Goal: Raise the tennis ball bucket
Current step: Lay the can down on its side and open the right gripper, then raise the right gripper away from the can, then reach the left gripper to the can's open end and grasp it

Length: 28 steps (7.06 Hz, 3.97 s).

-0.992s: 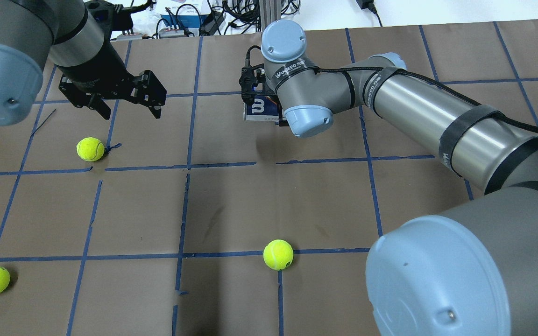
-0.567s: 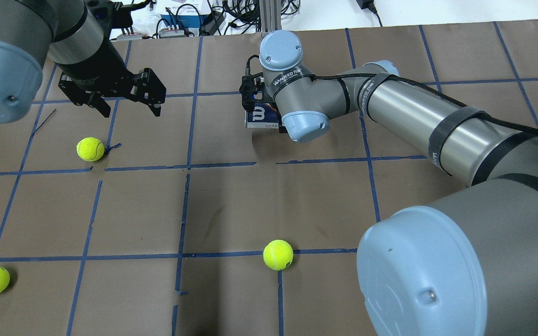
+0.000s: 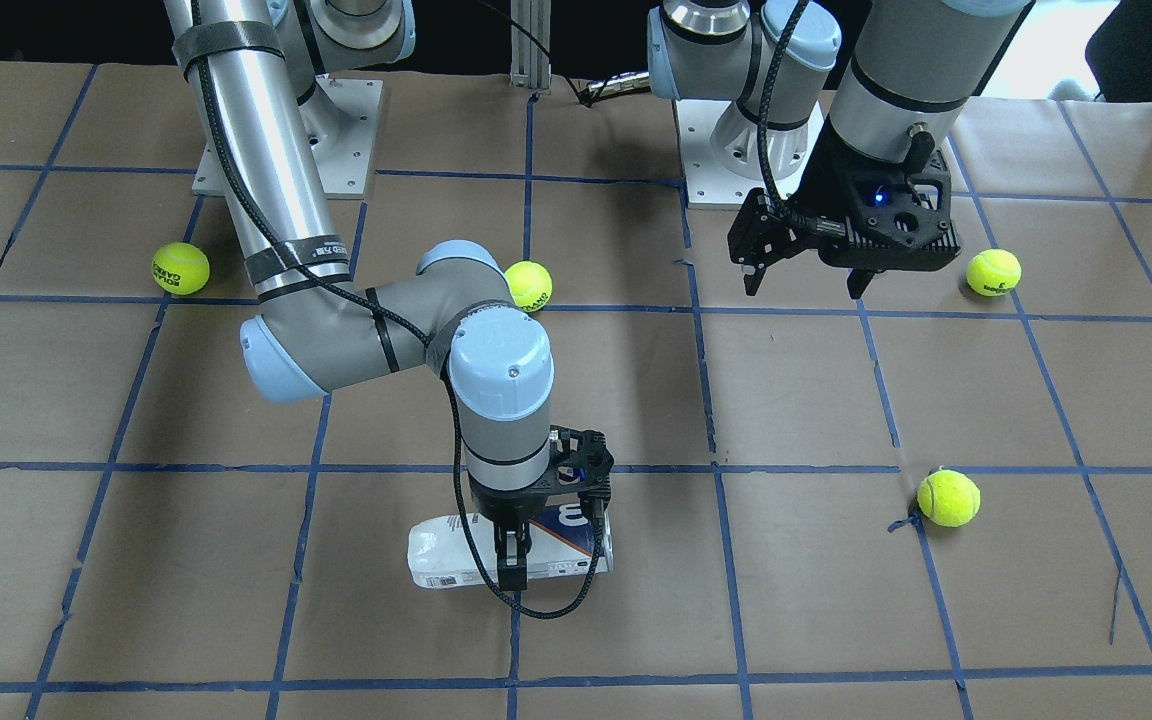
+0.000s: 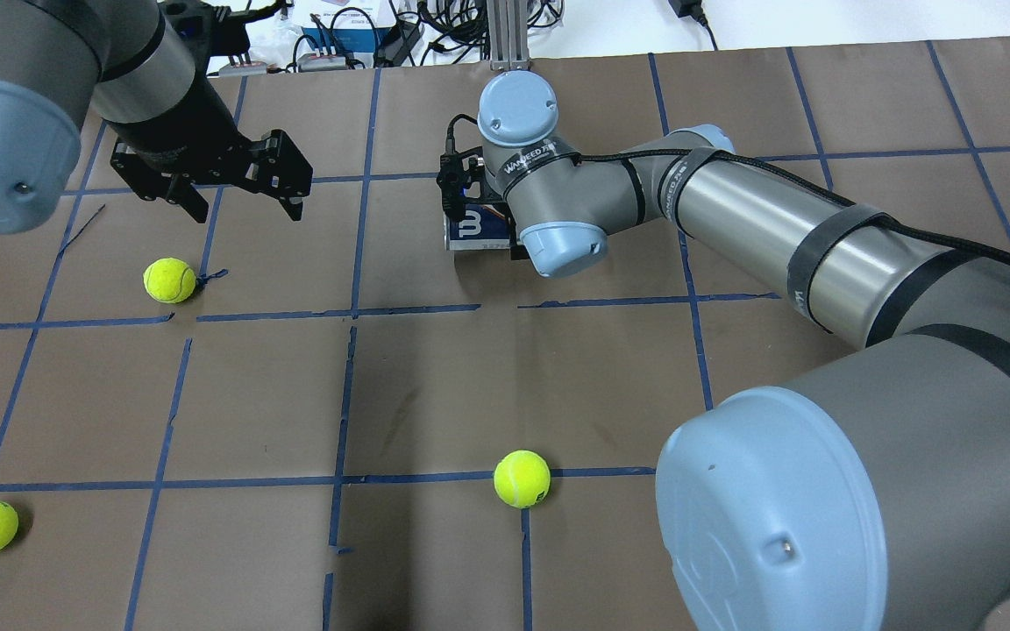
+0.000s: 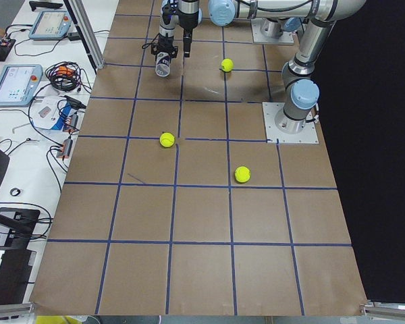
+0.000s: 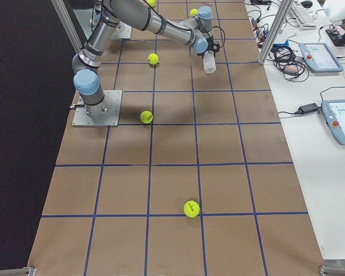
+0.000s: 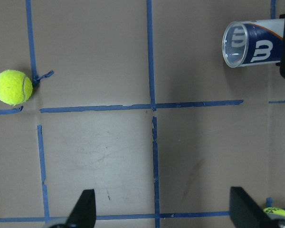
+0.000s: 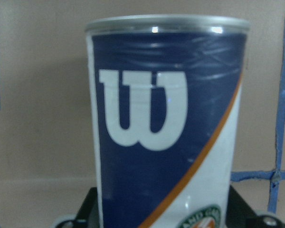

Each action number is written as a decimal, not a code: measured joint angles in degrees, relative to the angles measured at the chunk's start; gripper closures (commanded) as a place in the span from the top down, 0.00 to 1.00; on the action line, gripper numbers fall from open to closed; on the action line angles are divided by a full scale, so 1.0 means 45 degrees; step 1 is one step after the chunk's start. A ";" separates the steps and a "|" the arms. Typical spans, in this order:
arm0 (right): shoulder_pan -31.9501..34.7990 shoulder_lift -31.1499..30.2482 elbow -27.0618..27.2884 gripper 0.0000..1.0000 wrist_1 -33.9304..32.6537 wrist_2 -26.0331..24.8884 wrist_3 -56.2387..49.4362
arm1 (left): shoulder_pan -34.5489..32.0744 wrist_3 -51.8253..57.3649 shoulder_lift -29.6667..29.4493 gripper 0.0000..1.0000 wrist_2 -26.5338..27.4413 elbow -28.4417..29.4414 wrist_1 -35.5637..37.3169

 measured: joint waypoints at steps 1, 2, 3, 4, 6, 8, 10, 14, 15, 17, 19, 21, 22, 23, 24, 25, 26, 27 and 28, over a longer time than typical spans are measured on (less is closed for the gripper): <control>0.0004 0.0013 0.0003 1.00 -0.0105 0.0047 -0.0014 | 0.0003 0.0003 0.0028 1.00 -0.0005 -0.0036 0.0005; 0.0002 -0.0019 -0.0018 1.00 -0.0164 0.0064 -0.0019 | 0.0022 0.0011 0.0039 1.00 -0.0014 -0.0054 0.0014; -0.0007 -0.0154 -0.0058 1.00 -0.0187 0.0078 0.0013 | 0.0138 0.0041 0.0061 1.00 -0.0005 -0.0064 0.0014; -0.0059 -0.0519 -0.0084 1.00 -0.0187 0.0087 0.0209 | 0.0368 0.0094 0.0097 1.00 -0.0019 -0.0077 0.0003; -0.0516 -0.1521 -0.0014 1.00 -0.0128 0.0071 0.1542 | 0.0547 0.0138 0.0145 1.00 -0.0028 -0.0103 -0.0041; -0.1673 -0.2574 0.0011 1.00 0.0549 0.0067 0.2760 | 0.0552 0.0149 0.0159 1.00 -0.0034 -0.0107 -0.0039; -0.2747 -0.3917 0.0108 1.00 0.1984 0.0231 0.3905 | 0.0545 0.0154 0.0166 1.00 -0.0094 -0.0071 -0.0030; -0.4337 -0.6229 0.0273 1.00 0.5913 0.0795 0.8311 | 0.0536 0.0031 0.0158 1.00 -0.0034 0.0092 -0.0277; -0.4602 -0.6664 0.0241 1.00 0.7207 0.0786 0.9917 | 0.0537 -0.0113 0.0150 1.00 0.0021 0.0246 -0.0637; -0.4794 -0.7217 0.0172 1.00 0.9000 0.0733 1.2454 | 0.0584 -0.0206 0.0133 1.00 -0.0020 0.0350 -0.0906; -0.4746 -0.7397 0.0160 1.00 0.9890 0.0757 1.4083 | 0.0702 -0.0216 -0.0058 1.00 -0.0167 0.0609 -0.0932; -0.4736 -0.7417 0.0158 1.00 1.0142 0.0694 1.4952 | 0.0765 -0.0230 -0.0920 1.00 -0.0961 0.1076 -0.0774; -0.4771 -0.7412 0.0184 1.00 1.0147 0.0635 1.5039 | 0.0771 -0.0239 -0.1652 1.00 -0.1422 0.1252 -0.0411; -0.4779 -0.7414 0.0155 1.00 1.0139 0.0571 1.5064 | 0.0775 -0.0244 -0.2363 1.00 -0.2012 0.1319 0.0018; -0.4771 -0.7420 0.0095 1.00 1.0139 0.0518 1.5077 | 0.0772 -0.0223 -0.3037 1.00 -0.2678 0.1211 0.0593; -0.4760 -0.7423 0.0062 1.00 1.0141 0.0504 1.5083 | 0.0747 -0.0190 -0.3763 1.00 -0.3419 0.0967 0.1410; -0.4750 -0.7425 0.0073 1.00 1.0147 0.0531 1.5090 | 0.0699 -0.0176 -0.4524 0.98 -0.4245 0.0728 0.2469; -0.4745 -0.7422 0.0127 1.00 1.0161 0.0567 1.5094 | 0.0628 -0.0174 -0.5207 0.98 -0.5100 0.0504 0.3566; -0.4736 -0.7419 0.0202 1.00 1.0194 0.0582 1.5096 | 0.0493 -0.0207 -0.5774 0.94 -0.6063 0.0211 0.4632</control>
